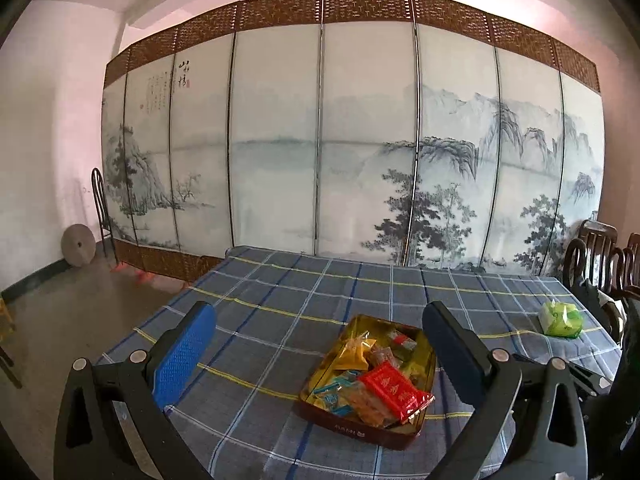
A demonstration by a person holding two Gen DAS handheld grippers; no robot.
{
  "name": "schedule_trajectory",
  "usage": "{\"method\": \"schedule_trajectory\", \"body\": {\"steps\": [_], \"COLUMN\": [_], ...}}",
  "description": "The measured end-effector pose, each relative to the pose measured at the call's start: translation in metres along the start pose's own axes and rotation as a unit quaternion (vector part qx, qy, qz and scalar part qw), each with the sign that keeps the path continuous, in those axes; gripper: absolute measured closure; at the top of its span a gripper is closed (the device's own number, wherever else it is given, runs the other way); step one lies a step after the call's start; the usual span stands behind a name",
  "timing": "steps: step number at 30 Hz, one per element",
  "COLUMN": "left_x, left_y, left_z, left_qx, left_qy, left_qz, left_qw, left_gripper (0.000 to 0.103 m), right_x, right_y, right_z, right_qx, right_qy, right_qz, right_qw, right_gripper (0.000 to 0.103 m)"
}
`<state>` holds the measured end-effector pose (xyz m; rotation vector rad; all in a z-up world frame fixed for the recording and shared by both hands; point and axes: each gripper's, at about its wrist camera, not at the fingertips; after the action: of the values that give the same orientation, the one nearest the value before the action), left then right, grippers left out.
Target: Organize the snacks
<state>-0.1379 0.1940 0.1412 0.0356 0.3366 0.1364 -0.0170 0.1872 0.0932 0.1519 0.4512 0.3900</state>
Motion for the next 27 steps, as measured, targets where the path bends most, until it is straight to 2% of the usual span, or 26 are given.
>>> {"method": "schedule_trajectory", "body": {"steps": [10, 13, 27], "left_x": [0.019, 0.025, 0.06], "left_y": [-0.008, -0.012, -0.036], "left_z": [-0.008, -0.011, -0.021], "left_qx": [0.01, 0.015, 0.038], "left_qy": [0.04, 0.051, 0.094], "left_qz": [-0.004, -0.003, 0.008], "left_qw": [0.9992, 0.9986, 0.9948], "left_gripper": [0.0, 0.0, 0.0], "right_x": [-0.004, -0.002, 0.006], "right_y": [-0.018, -0.029, -0.08], "right_z": [-0.006, -0.01, -0.023], "right_qx": [0.017, 0.027, 0.072], "right_qy": [0.012, 0.016, 0.027], "right_qz": [-0.01, -0.017, -0.039], "right_qw": [1.0, 0.999, 0.996], "right_gripper": [0.057, 0.049, 0.049]}}
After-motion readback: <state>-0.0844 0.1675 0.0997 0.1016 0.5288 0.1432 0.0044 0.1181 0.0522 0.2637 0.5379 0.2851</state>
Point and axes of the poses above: each gripper's, at about its wrist camera, not at the fingertips, and x roughly the way its jaws point, y to its left, z to its top, and after that the axes turned 6 degrees about x, right-handed
